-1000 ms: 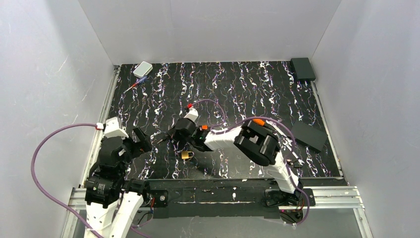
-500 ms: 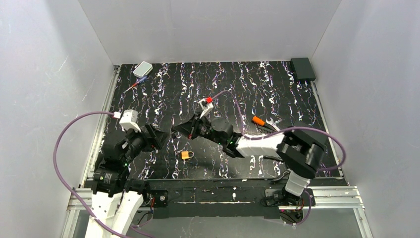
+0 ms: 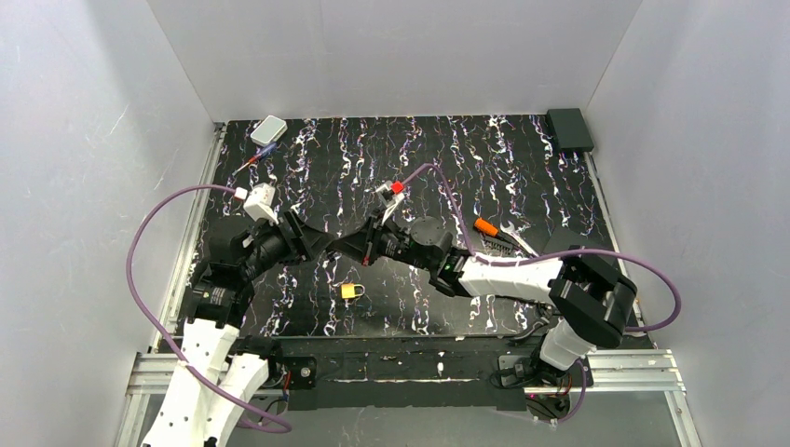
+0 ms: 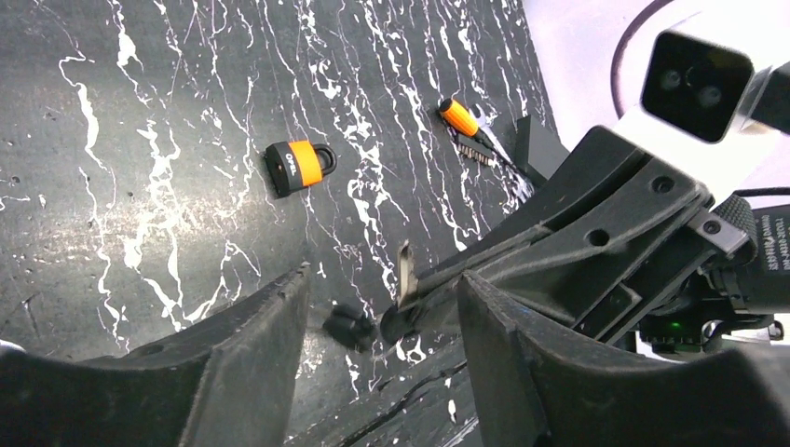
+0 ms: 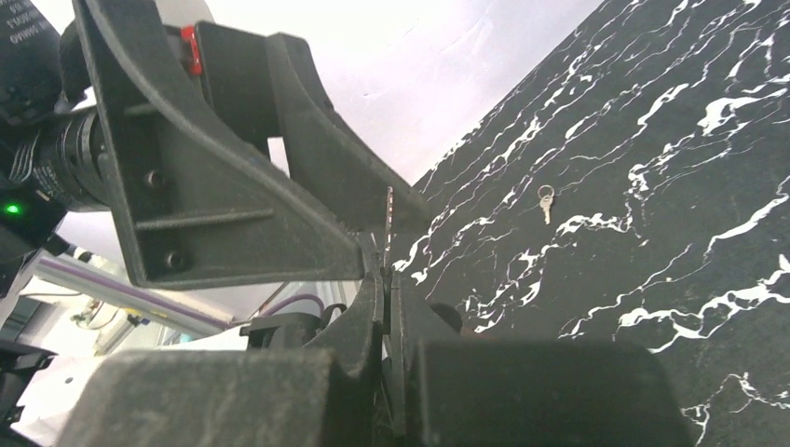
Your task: Unlock with the key
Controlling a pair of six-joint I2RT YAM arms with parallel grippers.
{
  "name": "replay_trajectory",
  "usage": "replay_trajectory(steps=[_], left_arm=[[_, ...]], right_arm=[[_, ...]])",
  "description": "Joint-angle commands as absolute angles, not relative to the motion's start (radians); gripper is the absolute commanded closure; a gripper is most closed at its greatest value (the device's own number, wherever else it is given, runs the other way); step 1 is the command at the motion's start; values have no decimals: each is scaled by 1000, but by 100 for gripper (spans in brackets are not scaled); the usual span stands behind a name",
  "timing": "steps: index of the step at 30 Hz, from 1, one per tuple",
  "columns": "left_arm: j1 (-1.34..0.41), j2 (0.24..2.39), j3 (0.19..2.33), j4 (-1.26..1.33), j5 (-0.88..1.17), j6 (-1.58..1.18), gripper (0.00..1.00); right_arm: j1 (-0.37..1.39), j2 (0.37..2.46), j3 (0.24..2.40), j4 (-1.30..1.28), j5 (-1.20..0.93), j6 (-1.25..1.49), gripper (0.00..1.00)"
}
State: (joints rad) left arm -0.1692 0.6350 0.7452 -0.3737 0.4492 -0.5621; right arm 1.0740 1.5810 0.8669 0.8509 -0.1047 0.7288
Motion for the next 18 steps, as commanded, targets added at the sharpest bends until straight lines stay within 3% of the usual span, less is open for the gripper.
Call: replay_trajectory(steps=[1,5,10,14,17,18], left_arm=[[-165,629,769,-344,456,-584,45],[-166,627,758,-348,430,-591,52],[-165,652,747,-346,422,-604,70],[-166,660,742,-347,428,-609,77],[-165,654,734,-351,433,-602,100],[-166,653,734,-357,430,-599,100]], right_arm=[[1089,1566,883,877,-143,708,99],[1095,1568,894,871,-148,705,99],[1107,1574,916,849,-141,694,99],[1113,1580,933,834,-127,683,99],[1115,1583,949,810,-115,670,99],[1116,1582,954,801,-110,665,99]])
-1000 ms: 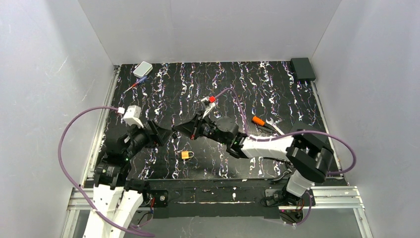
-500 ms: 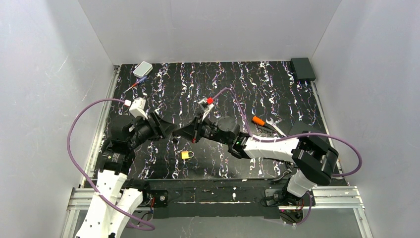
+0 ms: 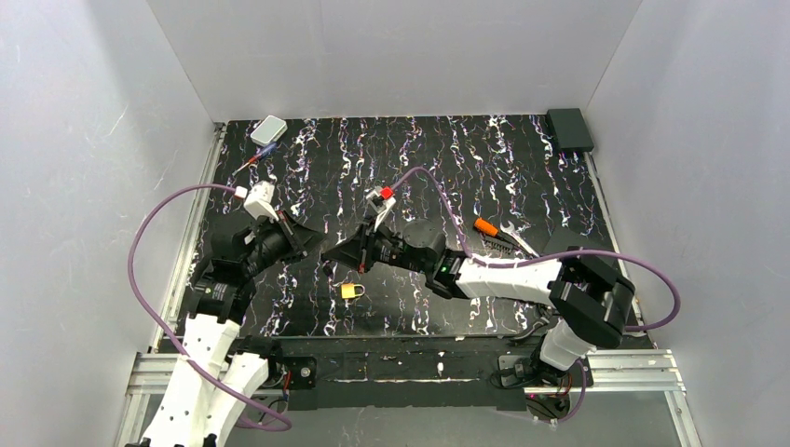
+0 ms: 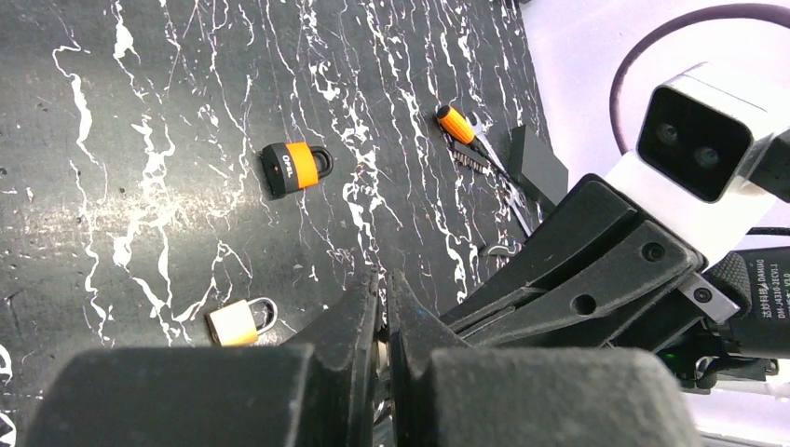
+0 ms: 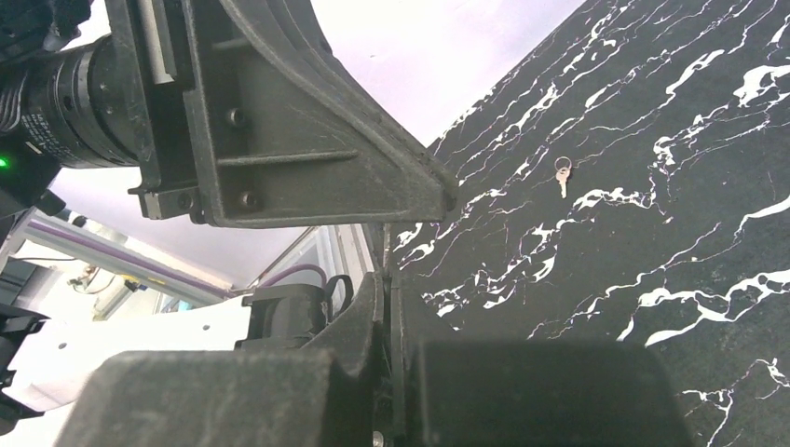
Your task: Unlock with the key
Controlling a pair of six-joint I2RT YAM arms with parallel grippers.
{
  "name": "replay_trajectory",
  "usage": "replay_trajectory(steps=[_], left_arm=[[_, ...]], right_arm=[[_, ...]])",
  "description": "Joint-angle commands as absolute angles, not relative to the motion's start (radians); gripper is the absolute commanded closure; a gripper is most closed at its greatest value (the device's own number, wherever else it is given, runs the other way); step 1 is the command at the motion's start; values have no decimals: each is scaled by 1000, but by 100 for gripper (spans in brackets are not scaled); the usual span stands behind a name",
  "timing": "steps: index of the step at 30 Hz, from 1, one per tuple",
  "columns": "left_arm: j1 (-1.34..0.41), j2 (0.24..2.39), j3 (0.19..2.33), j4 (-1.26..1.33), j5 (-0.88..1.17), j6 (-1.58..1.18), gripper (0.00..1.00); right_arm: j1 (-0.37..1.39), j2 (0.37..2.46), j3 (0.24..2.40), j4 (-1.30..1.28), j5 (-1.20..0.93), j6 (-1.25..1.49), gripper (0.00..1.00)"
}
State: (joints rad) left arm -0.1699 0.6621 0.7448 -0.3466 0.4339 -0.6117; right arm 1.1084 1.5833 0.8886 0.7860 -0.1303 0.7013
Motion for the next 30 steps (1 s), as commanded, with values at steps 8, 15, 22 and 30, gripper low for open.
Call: replay_trajectory(steps=[8,15,22,30], left_arm=[[-164,625,793,-466,332,-507,100],[-167,586,833,-560,218,-402,100],[-167,543,791,-553,166,-398,100],[-167,533,790,-558,148,-397,100]], right_arm=[[1117,1576,1028,579,-28,635,46],[1115,1542,1010,261,291,686,18],[1039,1599,950,101,345,825,34],[965,1708,960,74,295,818,61]])
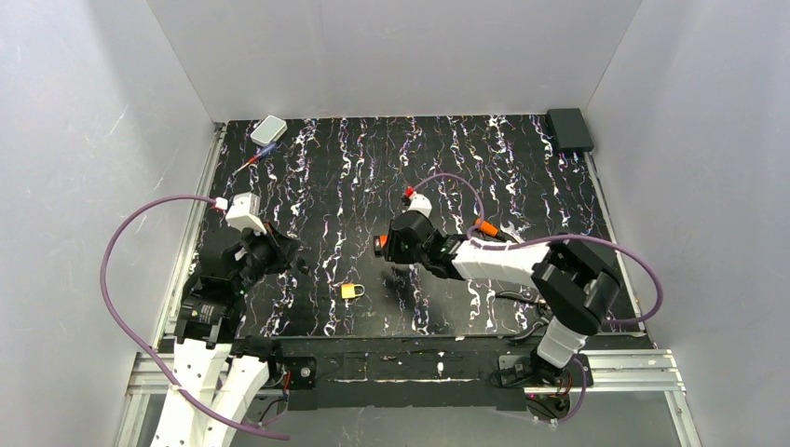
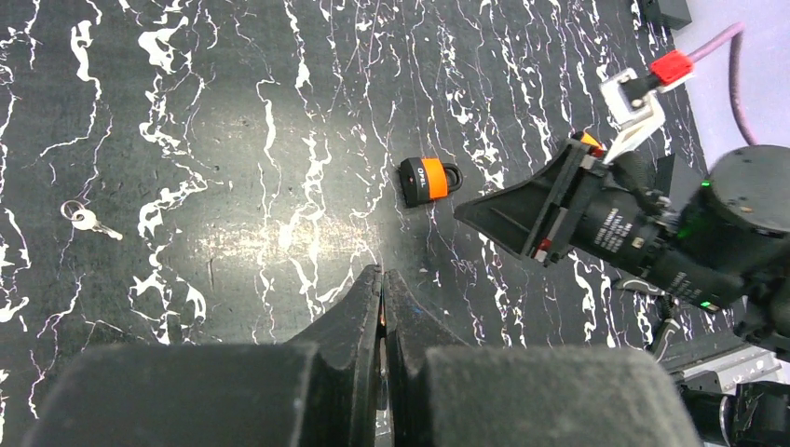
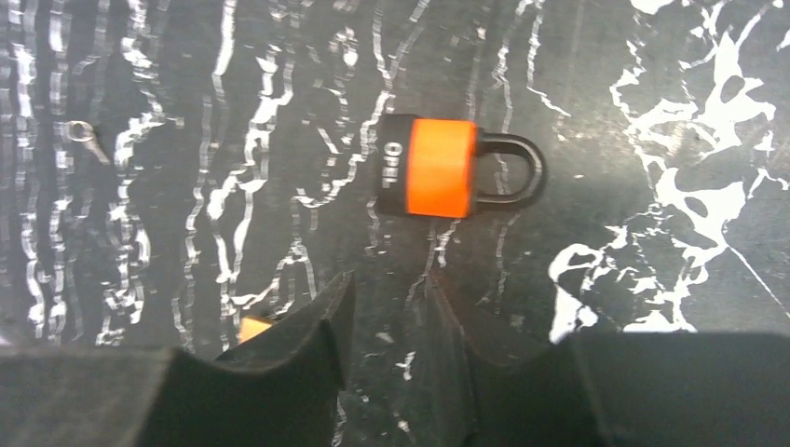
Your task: Unlock with the key
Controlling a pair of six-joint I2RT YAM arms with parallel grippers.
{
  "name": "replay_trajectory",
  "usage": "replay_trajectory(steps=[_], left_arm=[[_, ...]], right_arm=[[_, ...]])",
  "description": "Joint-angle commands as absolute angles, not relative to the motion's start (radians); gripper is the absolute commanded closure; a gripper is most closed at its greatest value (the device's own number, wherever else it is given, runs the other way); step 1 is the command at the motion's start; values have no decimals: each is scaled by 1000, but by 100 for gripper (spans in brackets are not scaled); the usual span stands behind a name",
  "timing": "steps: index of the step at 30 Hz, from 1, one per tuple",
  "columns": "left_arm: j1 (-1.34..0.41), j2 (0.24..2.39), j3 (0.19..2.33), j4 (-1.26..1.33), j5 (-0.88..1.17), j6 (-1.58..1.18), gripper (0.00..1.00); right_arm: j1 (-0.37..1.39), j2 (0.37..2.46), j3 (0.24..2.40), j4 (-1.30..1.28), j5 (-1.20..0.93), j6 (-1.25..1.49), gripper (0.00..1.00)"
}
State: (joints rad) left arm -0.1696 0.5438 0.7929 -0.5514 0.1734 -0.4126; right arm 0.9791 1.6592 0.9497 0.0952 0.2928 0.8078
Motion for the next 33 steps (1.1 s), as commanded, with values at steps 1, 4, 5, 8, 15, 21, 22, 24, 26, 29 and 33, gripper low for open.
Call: replay_trajectory(steps=[1,4,5,8,15,21,22,24,26,29,33], left_arm=[[-167,531,789,-560,147,-397,100],[-167,527,788,-562,140,-397,100],[-167,525,788,-562,138,-396,100],[-167,526,788,-562,138,-396,100],[-167,526,788,-563,137,-396,100],[-167,528,787,-564,135,-395,100],[-167,528,787,-565,134,-395,100],[-168,528,787,-566,133,-394,100],[-166,527,787,-566,133,-394,100],[-167,529,787,-566,135,-394,100],[-167,529,787,-565,135,-394,100]], right_arm=[[960,1729,966,72,287,816,62],[949,1785,997,49,268,802,64],[947,1799,1006,46,265,797,64],[931,1833,1024,40,265,782,65],[847,1899,1070,38,244,717,65],[794,1967,1136,42,178,685,66],[789,1974,1143,43,171,680,67],[784,1985,1163,39,171,665,68],[776,1993,1175,31,174,653,68],[759,2004,1204,23,174,634,68],[744,2030,1258,-13,174,605,68]])
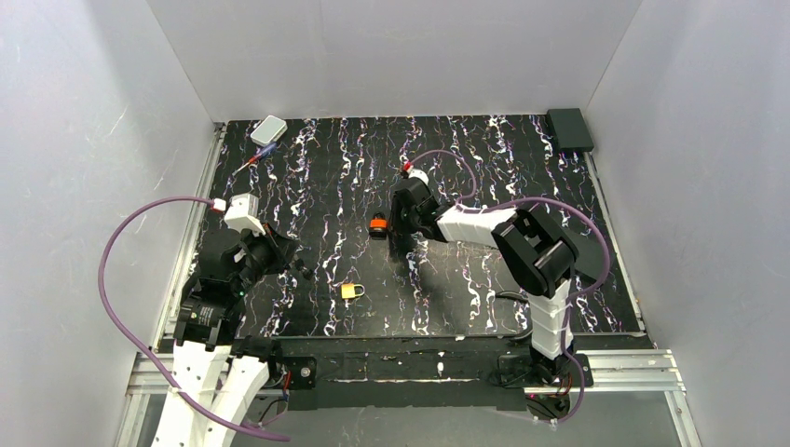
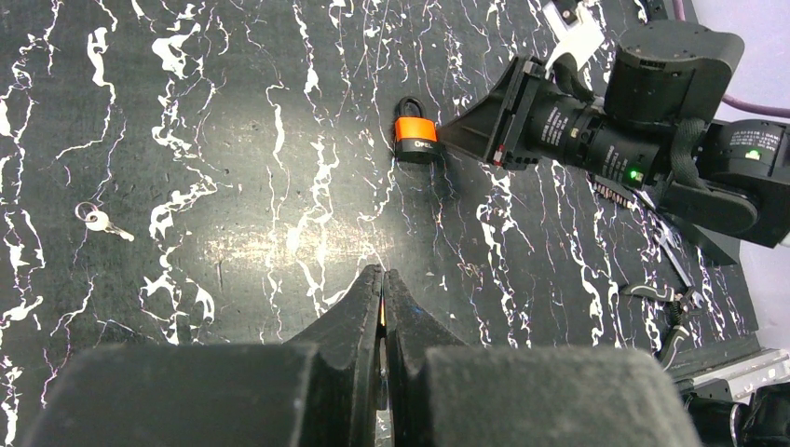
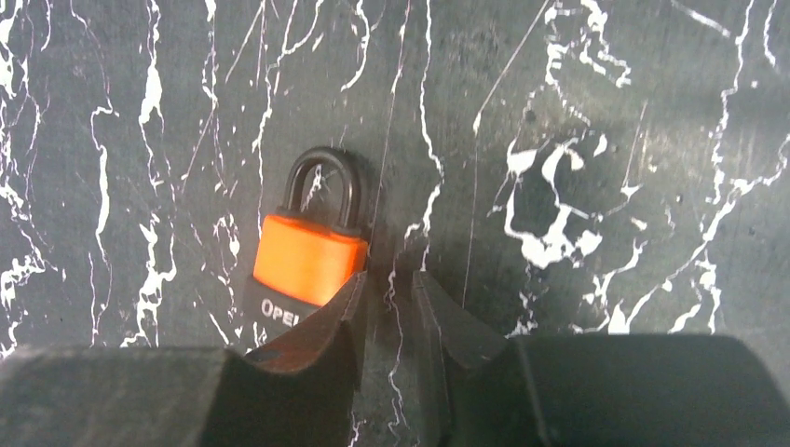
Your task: Unlock with the key
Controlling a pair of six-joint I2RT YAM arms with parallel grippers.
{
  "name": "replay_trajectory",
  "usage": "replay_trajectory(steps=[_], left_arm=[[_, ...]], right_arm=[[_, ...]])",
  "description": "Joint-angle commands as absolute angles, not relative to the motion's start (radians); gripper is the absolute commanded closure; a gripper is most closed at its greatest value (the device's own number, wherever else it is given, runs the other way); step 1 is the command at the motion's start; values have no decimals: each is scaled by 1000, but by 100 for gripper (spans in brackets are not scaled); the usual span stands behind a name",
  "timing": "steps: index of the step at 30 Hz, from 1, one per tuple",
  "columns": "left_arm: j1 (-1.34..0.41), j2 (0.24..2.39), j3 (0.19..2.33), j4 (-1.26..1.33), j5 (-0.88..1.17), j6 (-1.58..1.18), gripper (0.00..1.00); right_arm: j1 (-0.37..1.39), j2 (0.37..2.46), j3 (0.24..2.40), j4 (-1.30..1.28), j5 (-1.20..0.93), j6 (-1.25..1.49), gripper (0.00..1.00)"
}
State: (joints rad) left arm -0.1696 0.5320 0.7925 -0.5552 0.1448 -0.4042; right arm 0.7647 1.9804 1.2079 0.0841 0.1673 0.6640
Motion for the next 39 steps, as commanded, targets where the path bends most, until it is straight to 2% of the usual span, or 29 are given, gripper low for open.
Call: replay_trajectory(steps=[1,5,9,13,16,18,21,26,33,39], left_arm=[[-167,529,787,-566,134,-394,100],[-167,526,785,-568,130,-394,100],[-167,530,785,-563,135,-394,100],[-167,535,780,-547,179,-394,100],[-179,553,761,-488,332,-409,100],[-191,586,756,-465,411,-426,100],[-207,635,761,-461,442,-448,100],[-247,683,764,-431,457,-527,100],[-356,718,790,-392,384,-623,100],[-413,721,802,-383,349,-687,100]], right_arm=[[744,2030,1270,-39,173,599,68],[740,1991,1267,-77,178,595,63],[738,1908,1256,-104,174,575,54],[738,1809,1230,-95,43,504,45],[738,1674,1154,-17,-97,428,35],[737,1580,1098,47,-190,378,23],[740,1454,1036,90,-286,356,14],[796,1337,993,120,-377,355,14],[1002,1254,989,103,-147,310,18],[1025,1254,1003,99,-162,282,31]])
